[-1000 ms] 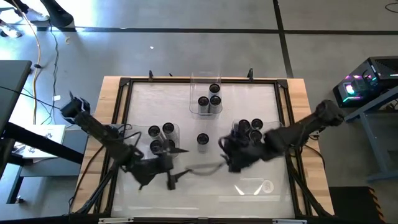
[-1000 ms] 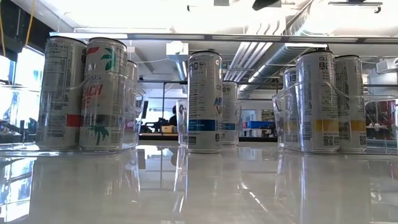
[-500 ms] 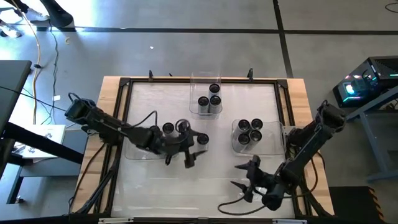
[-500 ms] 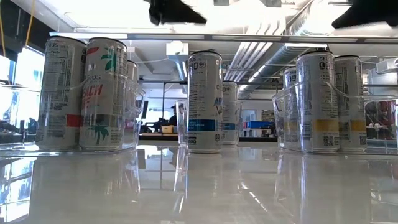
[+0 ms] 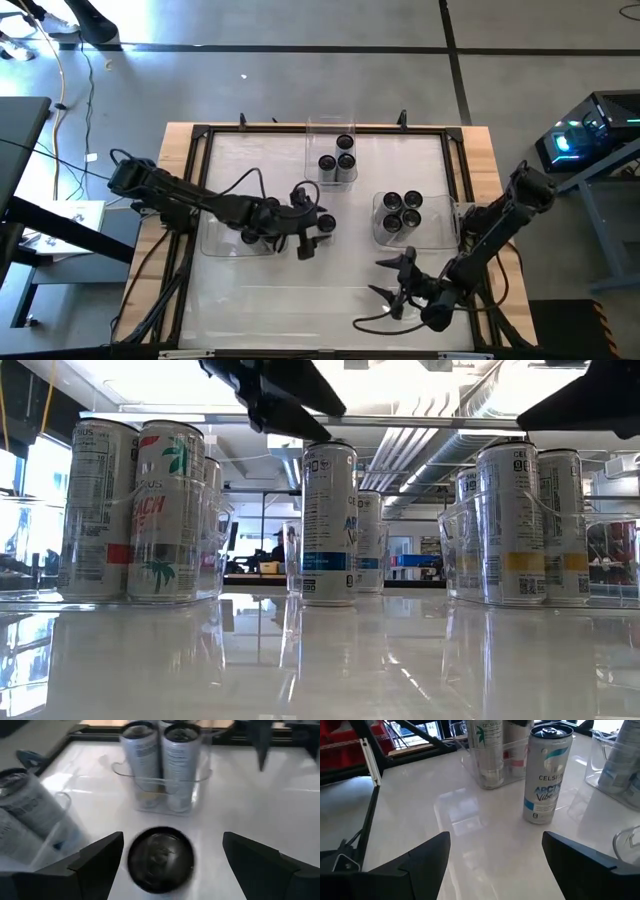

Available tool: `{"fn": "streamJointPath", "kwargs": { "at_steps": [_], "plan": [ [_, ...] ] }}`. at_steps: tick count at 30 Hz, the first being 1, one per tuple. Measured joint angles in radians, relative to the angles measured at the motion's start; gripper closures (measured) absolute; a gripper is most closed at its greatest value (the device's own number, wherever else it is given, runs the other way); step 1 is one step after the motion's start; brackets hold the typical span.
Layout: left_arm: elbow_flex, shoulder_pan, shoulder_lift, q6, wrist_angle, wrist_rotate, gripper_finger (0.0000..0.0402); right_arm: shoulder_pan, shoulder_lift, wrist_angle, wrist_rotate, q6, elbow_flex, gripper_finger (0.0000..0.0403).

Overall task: Sort soda cans
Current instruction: Put the white-blue soda can into the top middle transparent bin

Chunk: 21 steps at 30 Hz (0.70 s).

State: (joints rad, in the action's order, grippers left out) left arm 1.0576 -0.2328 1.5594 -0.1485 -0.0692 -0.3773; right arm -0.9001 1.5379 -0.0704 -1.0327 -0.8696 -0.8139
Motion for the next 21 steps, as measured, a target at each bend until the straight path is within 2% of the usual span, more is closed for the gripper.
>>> {"fn": "streamJointPath", "kwargs": {
  "at_steps": [4, 7, 17, 21],
  "plan": [
    [0.001, 0.011, 0.035, 0.004, 0.007, -0.030, 0.0067, 0.010, 0.000, 0.009, 0.017, 0.028, 0.000, 0.0091],
    [0.000, 0.019, 0.070, -0.050, 0.010, -0.064, 0.0067, 0.010, 0.000, 0.008, 0.020, 0.033, 0.000, 0.0091],
    [0.000, 0.024, 0.131, -0.084, 0.020, -0.052, 0.0067, 0.010, 0.000, 0.038, 0.020, 0.034, 0.000, 0.0091],
    [0.000, 0.024, 0.129, -0.084, 0.024, -0.045, 0.0088, 0.010, 0.000, 0.040, 0.020, 0.033, 0.000, 0.0091]
  ]
}}
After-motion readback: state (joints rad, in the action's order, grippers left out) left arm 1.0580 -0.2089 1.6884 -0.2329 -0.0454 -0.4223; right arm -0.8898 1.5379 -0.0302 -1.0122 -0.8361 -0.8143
